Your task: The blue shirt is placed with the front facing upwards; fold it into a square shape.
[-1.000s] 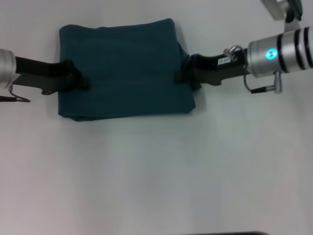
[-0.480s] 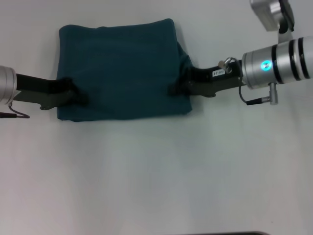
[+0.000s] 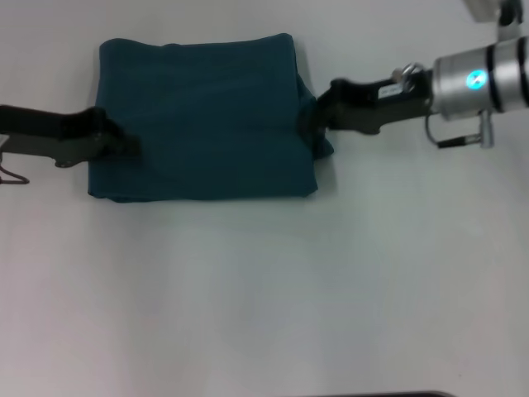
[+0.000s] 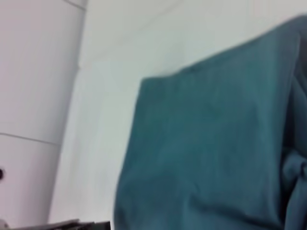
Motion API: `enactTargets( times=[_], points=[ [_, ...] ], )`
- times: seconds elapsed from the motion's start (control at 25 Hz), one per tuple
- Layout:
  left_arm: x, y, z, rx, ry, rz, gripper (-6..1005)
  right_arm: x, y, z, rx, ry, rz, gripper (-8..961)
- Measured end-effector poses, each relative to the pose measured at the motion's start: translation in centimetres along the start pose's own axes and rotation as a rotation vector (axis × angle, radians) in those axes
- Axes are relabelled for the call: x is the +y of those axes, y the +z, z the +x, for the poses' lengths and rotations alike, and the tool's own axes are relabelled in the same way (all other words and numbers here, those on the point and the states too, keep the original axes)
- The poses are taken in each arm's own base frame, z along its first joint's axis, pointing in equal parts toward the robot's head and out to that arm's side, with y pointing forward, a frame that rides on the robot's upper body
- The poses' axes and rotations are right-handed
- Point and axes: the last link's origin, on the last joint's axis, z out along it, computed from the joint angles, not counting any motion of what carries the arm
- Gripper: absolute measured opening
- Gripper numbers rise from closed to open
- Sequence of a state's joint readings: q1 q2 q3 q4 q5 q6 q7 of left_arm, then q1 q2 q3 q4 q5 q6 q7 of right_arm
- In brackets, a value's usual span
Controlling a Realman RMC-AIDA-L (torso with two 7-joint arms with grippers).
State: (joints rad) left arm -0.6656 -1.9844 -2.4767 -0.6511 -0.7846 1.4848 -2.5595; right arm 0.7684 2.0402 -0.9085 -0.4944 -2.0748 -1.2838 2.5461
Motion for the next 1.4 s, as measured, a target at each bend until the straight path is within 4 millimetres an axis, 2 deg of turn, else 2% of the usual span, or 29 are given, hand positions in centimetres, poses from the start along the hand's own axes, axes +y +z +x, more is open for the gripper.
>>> enactTargets(
  times=[0.28,0.52,0.64,0.72,0.8,0.92,1.04,1.24,1.32,1.4],
  points=[
    [0.4,-2.7,0.5,0.06,0.012,-0.071,8,-0.2,-4.2,-1.8,-0.08,0.002,-0.063,118],
    [-0.1,-3.0,0.2,0.079,0.026,-0.085,15,-0.7,-4.5,-1.6,-0.087,-0.069,-0.05,133],
    [0.2,-4.0,0.0,0.131,0.066,-0.168,18,-0.9,-5.4,-1.6,-0.128,-0.157,-0.071,140],
    [1.1,-4.7,-0.6,0.146,0.173,-0.265,20,-0.9,-6.4,-1.4,-0.167,-0.259,-0.096,145],
    [1.8,-4.7,-1.9,0.148,0.332,-0.338,22,-0.9,-7.0,-0.4,-0.202,-0.435,-0.134,150],
    [0.7,-3.3,-4.7,0.222,0.465,-0.341,69,-1.4,-6.5,2.5,-0.249,-0.63,-0.184,157],
    [-0.2,-2.6,-6.6,0.323,0.551,-0.329,137,-2.4,-6.1,4.6,-0.308,-0.773,-0.161,165],
    [0.2,-3.8,-9.6,0.364,0.751,-0.439,271,-3.4,-6.9,6.8,-0.319,-0.909,-0.173,177],
    [0.0,-4.0,-10.4,0.387,0.81,-0.448,354,-3.7,-7.1,7.7,-0.32,-0.958,-0.175,412],
    [-0.1,-3.9,-11.1,0.413,0.872,-0.448,437,-3.7,-7.0,8.9,-0.313,-1.031,-0.203,498]
  ],
)
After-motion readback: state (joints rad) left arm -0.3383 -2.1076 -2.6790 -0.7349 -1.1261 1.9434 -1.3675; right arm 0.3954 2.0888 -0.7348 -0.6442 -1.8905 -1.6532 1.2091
